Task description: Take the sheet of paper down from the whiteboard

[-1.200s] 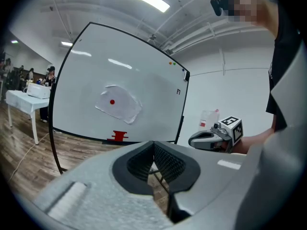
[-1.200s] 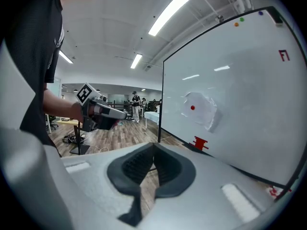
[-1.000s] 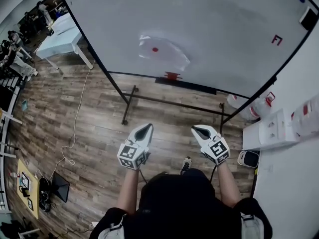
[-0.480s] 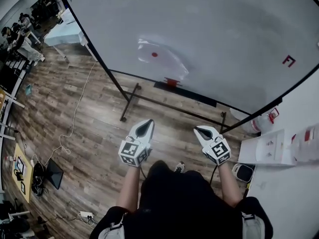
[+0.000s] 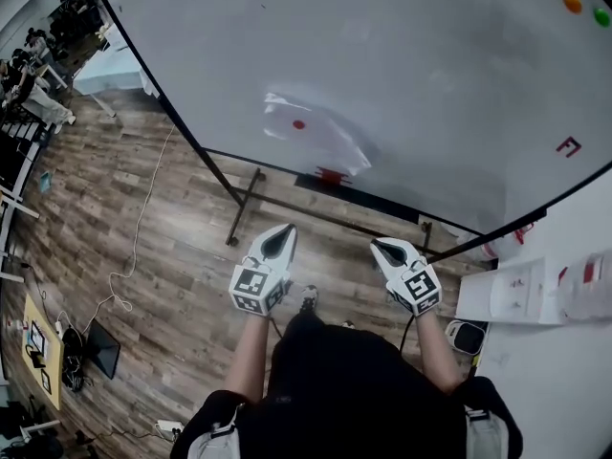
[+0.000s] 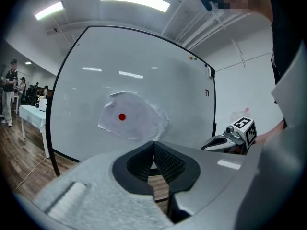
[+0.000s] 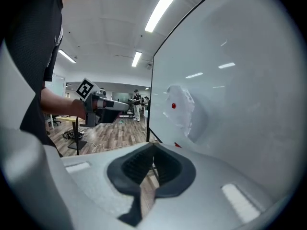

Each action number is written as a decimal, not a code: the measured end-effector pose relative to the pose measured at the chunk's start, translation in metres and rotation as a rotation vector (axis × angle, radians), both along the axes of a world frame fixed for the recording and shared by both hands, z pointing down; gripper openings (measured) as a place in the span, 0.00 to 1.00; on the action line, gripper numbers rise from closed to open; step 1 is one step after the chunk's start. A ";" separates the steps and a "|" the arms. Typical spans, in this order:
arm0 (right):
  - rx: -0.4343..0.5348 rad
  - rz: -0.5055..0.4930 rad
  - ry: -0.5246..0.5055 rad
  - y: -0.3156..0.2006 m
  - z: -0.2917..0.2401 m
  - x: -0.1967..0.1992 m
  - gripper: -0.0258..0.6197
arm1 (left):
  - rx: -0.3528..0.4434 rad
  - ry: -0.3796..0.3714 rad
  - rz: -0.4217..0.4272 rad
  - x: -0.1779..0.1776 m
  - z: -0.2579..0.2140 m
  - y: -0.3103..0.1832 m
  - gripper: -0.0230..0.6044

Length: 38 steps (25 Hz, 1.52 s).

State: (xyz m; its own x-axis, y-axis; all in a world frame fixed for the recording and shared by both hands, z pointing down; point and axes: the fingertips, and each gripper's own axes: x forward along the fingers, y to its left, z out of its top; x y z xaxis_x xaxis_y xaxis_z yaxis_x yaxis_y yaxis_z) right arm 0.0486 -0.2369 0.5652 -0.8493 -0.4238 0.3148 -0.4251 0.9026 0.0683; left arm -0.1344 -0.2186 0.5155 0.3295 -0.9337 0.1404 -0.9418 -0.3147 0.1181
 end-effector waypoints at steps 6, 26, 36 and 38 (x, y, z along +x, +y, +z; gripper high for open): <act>0.035 0.051 -0.012 -0.050 -0.013 -0.041 0.04 | 0.014 -0.003 0.046 -0.041 -0.007 -0.057 0.06; 0.089 0.346 -0.135 -0.153 -0.036 -0.056 0.29 | 0.067 -0.104 0.126 -0.082 0.000 -0.160 0.06; 0.084 0.228 -0.185 -0.170 -0.049 -0.068 0.15 | 0.110 -0.184 0.055 -0.083 -0.007 -0.185 0.06; 0.080 0.203 -0.188 -0.171 -0.052 -0.069 0.07 | 0.114 -0.185 0.044 -0.082 -0.008 -0.191 0.06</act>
State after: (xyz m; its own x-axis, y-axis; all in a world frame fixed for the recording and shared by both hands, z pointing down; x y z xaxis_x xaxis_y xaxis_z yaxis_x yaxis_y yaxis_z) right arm -0.0205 -0.4075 0.5135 -0.7846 -0.6085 0.1189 -0.6087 0.7925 0.0383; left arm -0.2168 -0.4095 0.5073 0.3488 -0.9322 0.0968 -0.9292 -0.3575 -0.0943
